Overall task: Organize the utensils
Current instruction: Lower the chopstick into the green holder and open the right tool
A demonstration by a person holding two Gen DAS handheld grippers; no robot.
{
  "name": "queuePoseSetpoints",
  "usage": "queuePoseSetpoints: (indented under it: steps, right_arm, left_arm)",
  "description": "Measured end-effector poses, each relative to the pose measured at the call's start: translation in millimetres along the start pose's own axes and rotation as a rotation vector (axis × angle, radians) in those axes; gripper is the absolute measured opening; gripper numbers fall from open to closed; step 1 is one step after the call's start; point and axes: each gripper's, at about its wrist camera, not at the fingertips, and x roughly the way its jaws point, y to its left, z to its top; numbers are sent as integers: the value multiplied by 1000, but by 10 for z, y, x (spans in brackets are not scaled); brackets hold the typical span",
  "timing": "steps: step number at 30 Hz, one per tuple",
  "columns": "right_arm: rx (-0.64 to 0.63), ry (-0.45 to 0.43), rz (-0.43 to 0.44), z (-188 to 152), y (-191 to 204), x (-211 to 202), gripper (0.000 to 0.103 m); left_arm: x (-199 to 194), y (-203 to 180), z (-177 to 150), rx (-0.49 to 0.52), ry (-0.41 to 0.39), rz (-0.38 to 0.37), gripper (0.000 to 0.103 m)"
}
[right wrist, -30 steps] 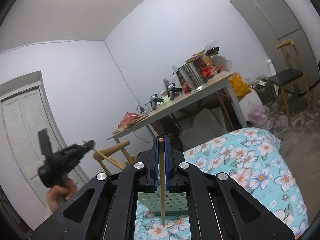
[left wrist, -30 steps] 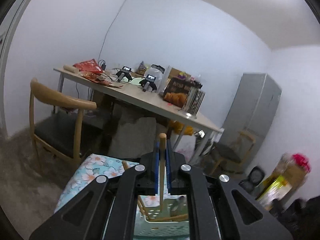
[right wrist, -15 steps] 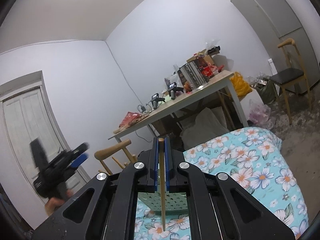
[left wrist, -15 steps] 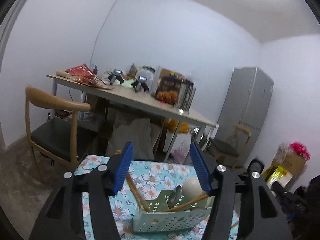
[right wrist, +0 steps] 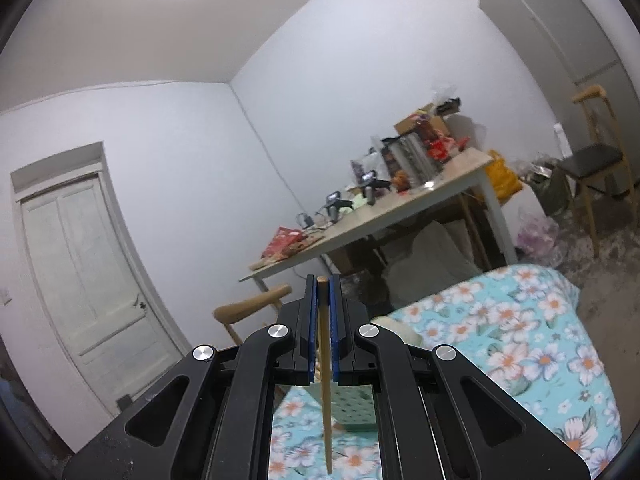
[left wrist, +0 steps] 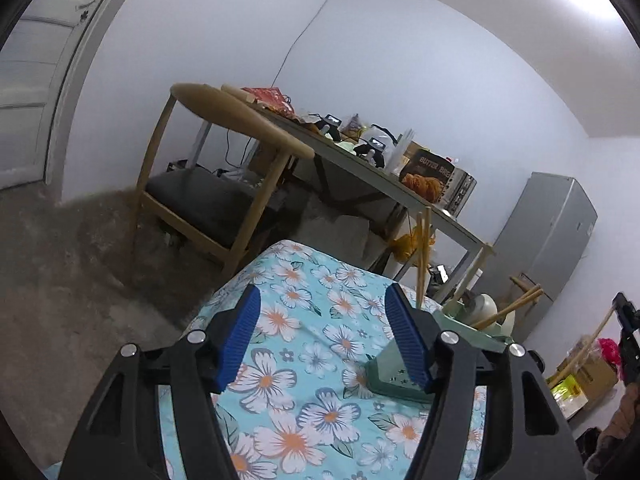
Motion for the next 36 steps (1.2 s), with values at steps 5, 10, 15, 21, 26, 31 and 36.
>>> queuePoseSetpoints:
  steps: [5,10,15,21,26,31,36]
  right_arm:
    - [-93,4,13,164,431,67,4]
    - [-187,0,-5,318,762,182,4]
    - [-268,-25,-4,500,1051,316,5]
    - [-243,-2,13,653,1117,711,6]
    - [-252,4,7,640,1133,1003,6]
    - [-260,-15,-22,594,1120,1282,6]
    - [-285,-31,-51,360,1071,1452,6]
  left_arm:
    - [-11,119,6,-39,27,10,62]
    - [-72,230,-17,-86,49,-1,62]
    - [-128,311,2,-112,44,-8,62]
    - [-138,401,16,-161,58,-29,62]
    - [-177,437,50,-155,42,-27,62]
    - [-157,471,29,-175,52,-35,62]
    - [-85,360,-9,-126,89,-46,62]
